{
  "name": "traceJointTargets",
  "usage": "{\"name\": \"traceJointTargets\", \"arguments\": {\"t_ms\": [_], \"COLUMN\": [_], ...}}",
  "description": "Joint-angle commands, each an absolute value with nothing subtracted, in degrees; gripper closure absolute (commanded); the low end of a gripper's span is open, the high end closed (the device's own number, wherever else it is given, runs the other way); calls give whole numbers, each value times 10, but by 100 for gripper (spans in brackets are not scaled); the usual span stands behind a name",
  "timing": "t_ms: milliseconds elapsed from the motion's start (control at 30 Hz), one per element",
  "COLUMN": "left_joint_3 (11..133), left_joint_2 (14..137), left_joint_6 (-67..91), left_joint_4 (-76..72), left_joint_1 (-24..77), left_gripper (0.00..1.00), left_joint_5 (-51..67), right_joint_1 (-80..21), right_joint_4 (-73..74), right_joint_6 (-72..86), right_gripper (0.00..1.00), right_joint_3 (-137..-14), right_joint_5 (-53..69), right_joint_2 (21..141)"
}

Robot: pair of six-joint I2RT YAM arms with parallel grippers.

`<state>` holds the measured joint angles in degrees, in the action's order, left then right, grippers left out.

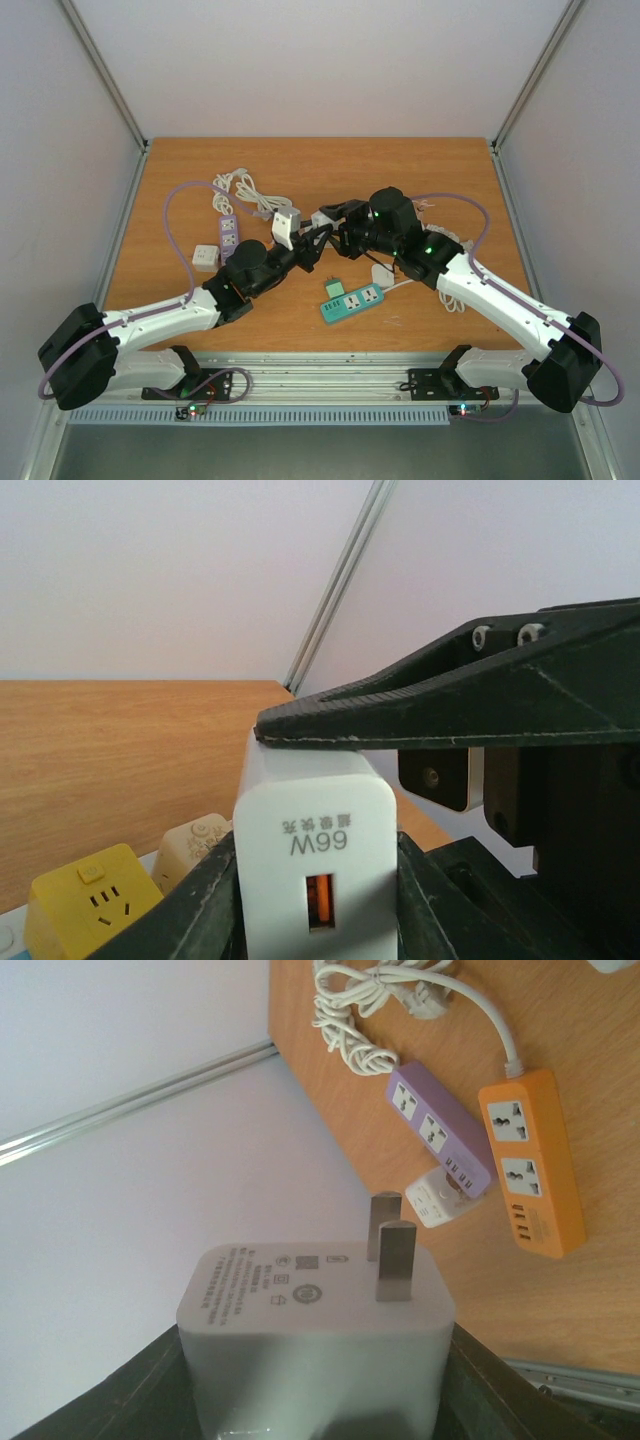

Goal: Insert the plug

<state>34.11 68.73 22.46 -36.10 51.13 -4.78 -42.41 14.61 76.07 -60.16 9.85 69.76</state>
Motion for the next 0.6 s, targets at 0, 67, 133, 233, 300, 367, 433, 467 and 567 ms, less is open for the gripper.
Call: {"name": "traceJointTargets", "arguments": {"t_ms": [0, 67, 133, 233, 300, 367, 433, 467, 567], "left_joint_3": [356, 355, 362, 389, 410, 431, 448, 456, 470], "left_joint_2": [680, 669, 657, 641, 634, 629, 629, 630, 637], "left_joint_6": [193, 184, 179, 175, 173, 172, 169, 167, 160], "left_joint_4": [-386, -368, -324, -219, -129, -51, 14, 45, 94], "left_joint_1": [515, 515, 515, 515, 515, 515, 515, 515, 515], "left_gripper": [99, 100, 99, 100, 100, 100, 100, 100, 100], "left_joint_5": [-48, -46, -48, -45, -37, -21, -4, 15, 60], "right_joint_1": [-429, -429, -429, -429, -429, -429, -428, -429, -428], "right_joint_4": [161, 188, 232, 299, 335, 377, 440, 465, 540], "right_joint_6": [740, 708, 664, 568, 491, 413, 356, 331, 286], "right_gripper": [43, 34, 22, 13, 9, 8, 8, 8, 9], "right_joint_3": [-599, -600, -605, -607, -609, -614, -620, -621, -620], "right_joint_5": [111, 95, 72, 22, 2, -27, -44, -52, -127], "right_joint_2": [682, 674, 663, 644, 628, 614, 601, 590, 554]}}
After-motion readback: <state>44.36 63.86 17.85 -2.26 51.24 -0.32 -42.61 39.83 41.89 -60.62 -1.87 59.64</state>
